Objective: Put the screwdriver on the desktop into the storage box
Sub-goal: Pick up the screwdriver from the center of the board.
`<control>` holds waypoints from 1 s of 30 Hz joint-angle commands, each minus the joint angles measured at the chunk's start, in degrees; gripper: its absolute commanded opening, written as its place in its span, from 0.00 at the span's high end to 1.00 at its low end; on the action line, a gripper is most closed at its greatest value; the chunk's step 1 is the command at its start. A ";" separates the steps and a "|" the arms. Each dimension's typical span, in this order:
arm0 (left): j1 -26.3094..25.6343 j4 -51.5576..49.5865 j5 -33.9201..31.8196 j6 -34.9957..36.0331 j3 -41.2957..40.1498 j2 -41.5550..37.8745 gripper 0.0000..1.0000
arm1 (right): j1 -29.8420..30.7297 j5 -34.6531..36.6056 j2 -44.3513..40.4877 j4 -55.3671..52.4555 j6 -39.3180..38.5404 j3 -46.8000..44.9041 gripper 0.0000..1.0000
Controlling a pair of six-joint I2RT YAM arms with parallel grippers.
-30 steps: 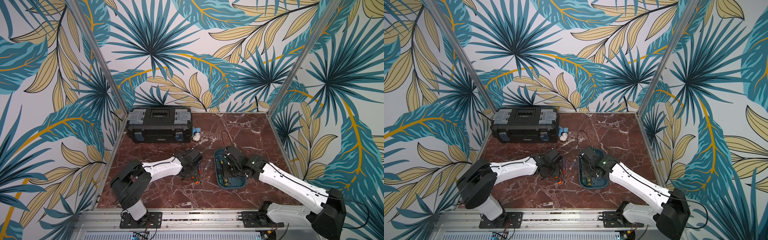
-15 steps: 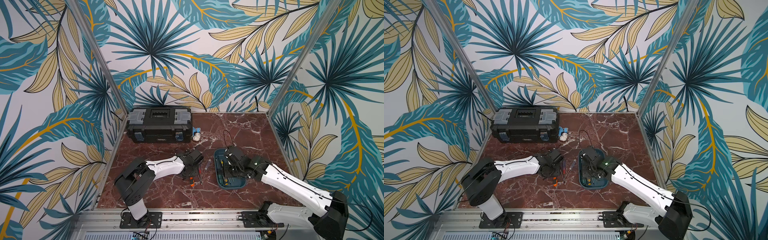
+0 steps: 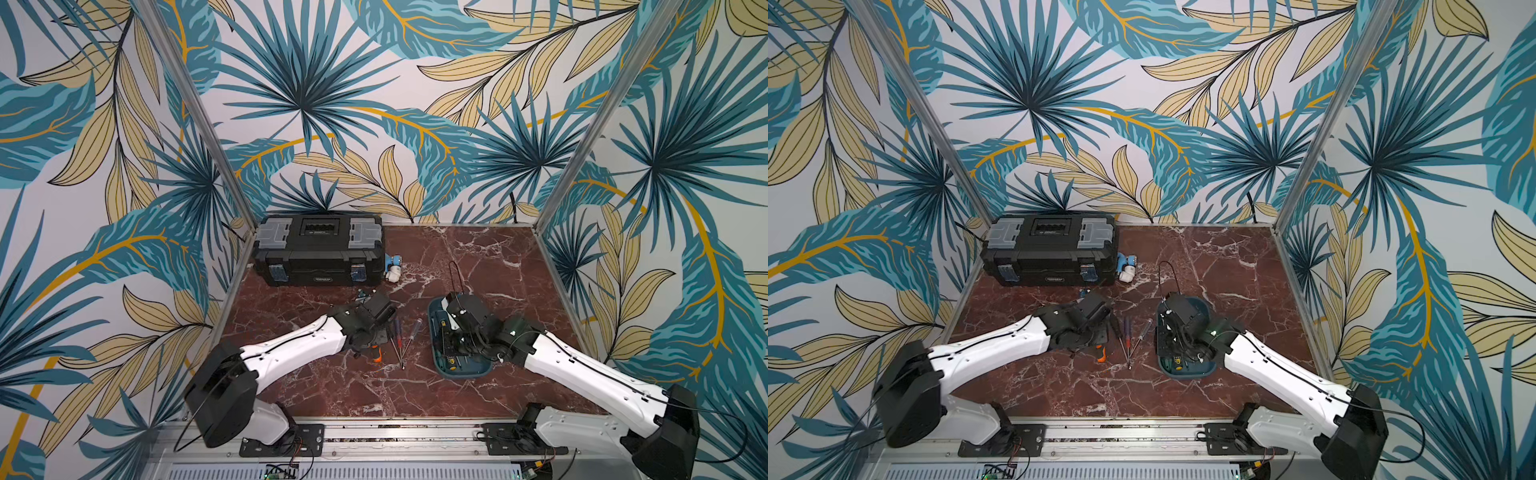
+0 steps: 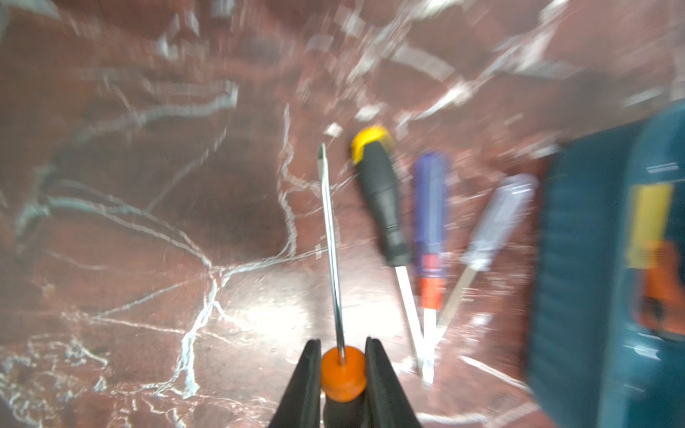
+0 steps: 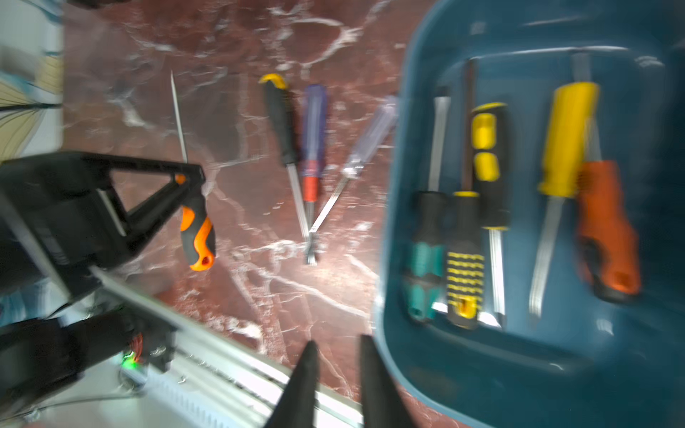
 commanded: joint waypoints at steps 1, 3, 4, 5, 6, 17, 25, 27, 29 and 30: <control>1.31 9.40 3.54 2.86 -3.16 -7.96 1.00 | 0.27 -11.31 -1.92 15.14 3.92 -4.36 0.50; 2.38 18.51 11.53 3.35 -6.07 -12.32 1.00 | 0.27 -16.04 -2.56 22.50 6.27 -6.40 0.44; 2.81 24.08 14.65 2.93 -7.70 -14.34 1.00 | 0.27 -17.66 -3.03 27.27 7.34 -7.29 0.40; 3.08 28.05 16.84 2.29 -9.07 -15.91 1.00 | 0.27 -18.40 -3.39 29.70 8.11 -7.90 0.38; 3.36 32.03 18.94 1.58 -10.35 -17.30 1.00 | 0.27 -18.73 -3.88 31.58 8.85 -8.42 0.36; 4.10 55.21 30.81 -4.18 -17.78 -22.42 1.00 | 0.27 -22.32 -5.39 45.15 13.51 -9.75 0.46; 5.61 57.38 28.66 -5.89 -20.56 -24.41 1.00 | 0.27 -20.44 -8.83 40.55 11.25 -8.67 0.94; 5.61 53.19 27.70 -4.72 -19.13 -24.17 0.83 | 0.27 -18.09 -8.88 34.86 9.47 -7.08 1.00; 5.53 46.80 26.41 -2.24 -16.79 -23.66 0.53 | 0.27 -14.41 -8.43 27.71 6.87 -4.65 1.00; 5.45 43.72 25.63 -1.14 -15.52 -23.12 0.45 | 0.27 -11.67 -7.88 22.65 5.30 -3.16 1.00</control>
